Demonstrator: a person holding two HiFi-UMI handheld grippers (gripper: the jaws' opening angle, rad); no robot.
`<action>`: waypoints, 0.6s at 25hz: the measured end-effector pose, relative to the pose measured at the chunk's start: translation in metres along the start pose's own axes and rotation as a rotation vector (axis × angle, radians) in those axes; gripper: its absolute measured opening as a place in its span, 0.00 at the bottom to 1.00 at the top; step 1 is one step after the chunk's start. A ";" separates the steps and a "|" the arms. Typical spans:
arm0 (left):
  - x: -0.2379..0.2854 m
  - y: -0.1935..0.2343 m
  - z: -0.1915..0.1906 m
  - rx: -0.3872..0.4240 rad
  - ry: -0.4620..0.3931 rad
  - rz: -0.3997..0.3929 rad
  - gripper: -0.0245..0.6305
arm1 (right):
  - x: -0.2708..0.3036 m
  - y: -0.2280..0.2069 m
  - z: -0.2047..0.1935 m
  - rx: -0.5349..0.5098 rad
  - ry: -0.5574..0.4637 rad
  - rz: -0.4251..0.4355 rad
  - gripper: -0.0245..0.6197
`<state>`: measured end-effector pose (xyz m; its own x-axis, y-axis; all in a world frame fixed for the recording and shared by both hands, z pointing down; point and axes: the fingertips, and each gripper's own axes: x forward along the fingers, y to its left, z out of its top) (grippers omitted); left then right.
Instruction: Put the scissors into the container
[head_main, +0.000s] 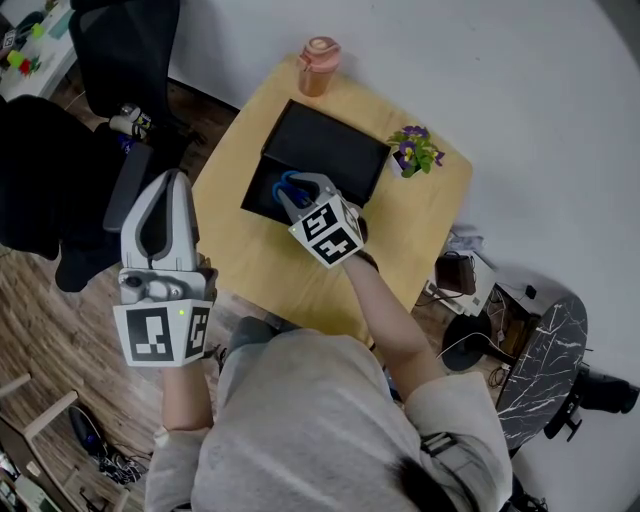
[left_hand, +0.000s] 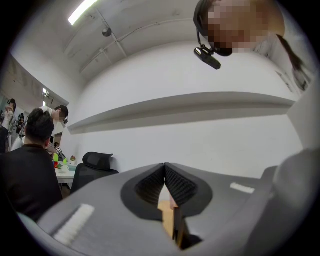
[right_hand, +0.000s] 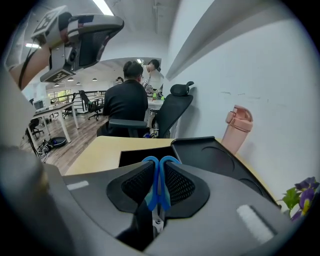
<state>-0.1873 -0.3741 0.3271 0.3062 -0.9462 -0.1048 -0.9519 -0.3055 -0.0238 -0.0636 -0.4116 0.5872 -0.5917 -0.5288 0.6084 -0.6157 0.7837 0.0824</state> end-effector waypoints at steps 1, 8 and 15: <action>0.000 0.000 -0.001 -0.002 0.001 0.002 0.13 | 0.003 0.001 -0.001 -0.001 0.009 0.006 0.15; -0.003 0.004 -0.007 -0.006 0.016 0.017 0.13 | 0.023 0.008 -0.015 -0.029 0.092 0.055 0.15; -0.005 0.010 -0.011 -0.001 0.035 0.034 0.13 | 0.038 0.008 -0.028 -0.061 0.181 0.075 0.15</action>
<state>-0.1978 -0.3735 0.3383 0.2743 -0.9591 -0.0705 -0.9616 -0.2736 -0.0199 -0.0760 -0.4161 0.6329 -0.5281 -0.4049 0.7464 -0.5376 0.8398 0.0752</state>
